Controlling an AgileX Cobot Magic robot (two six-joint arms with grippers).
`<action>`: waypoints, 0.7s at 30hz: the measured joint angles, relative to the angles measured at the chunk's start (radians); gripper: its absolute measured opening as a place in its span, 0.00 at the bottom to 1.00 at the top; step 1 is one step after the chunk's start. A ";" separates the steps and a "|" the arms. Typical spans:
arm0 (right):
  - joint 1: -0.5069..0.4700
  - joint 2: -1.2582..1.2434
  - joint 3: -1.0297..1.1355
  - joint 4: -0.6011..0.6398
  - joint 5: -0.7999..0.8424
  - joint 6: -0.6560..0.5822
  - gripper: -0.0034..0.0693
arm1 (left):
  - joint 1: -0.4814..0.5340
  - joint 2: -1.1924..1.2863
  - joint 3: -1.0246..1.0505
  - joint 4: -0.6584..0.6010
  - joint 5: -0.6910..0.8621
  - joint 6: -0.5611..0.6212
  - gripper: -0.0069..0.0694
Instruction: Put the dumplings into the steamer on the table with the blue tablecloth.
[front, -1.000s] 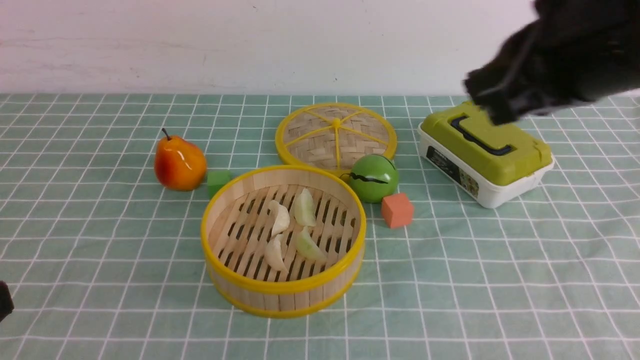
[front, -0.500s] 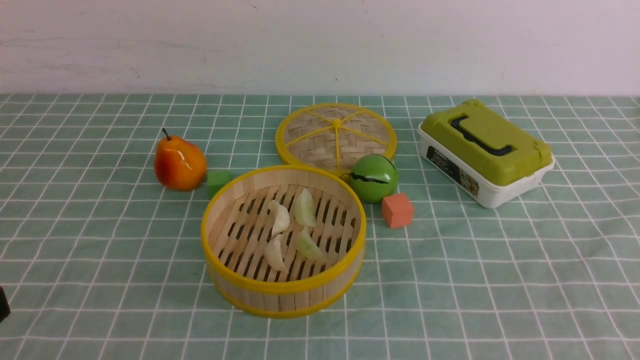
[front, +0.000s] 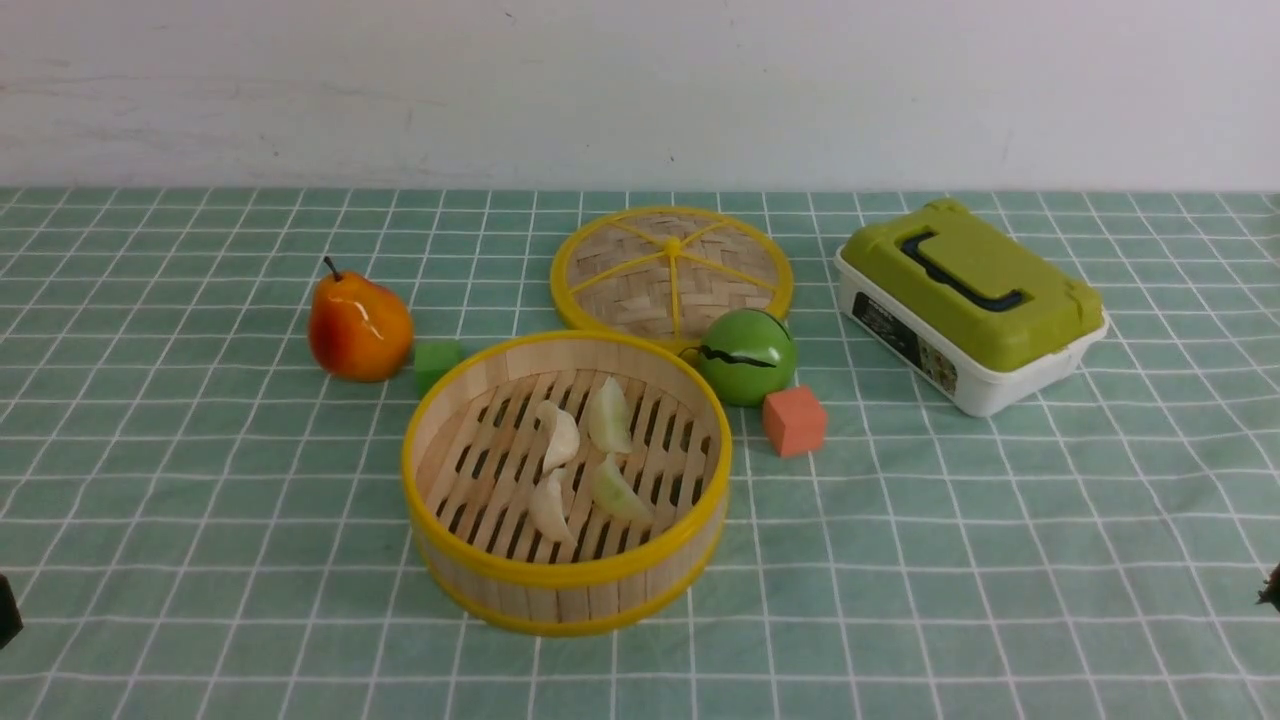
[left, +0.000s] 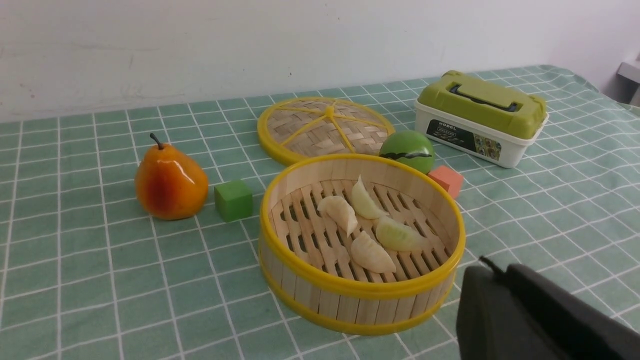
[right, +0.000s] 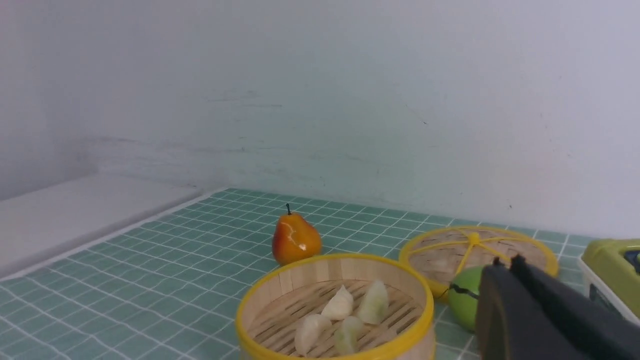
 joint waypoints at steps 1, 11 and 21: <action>0.000 -0.005 0.000 -0.006 0.000 0.000 0.04 | 0.000 0.000 0.000 0.000 0.000 0.000 0.13; -0.140 -0.176 0.053 0.141 0.137 -0.200 0.04 | 0.000 0.000 0.000 -0.001 0.004 0.000 0.14; -0.447 -0.228 0.225 0.691 0.179 -0.844 0.04 | 0.000 0.000 0.000 -0.002 0.037 0.000 0.15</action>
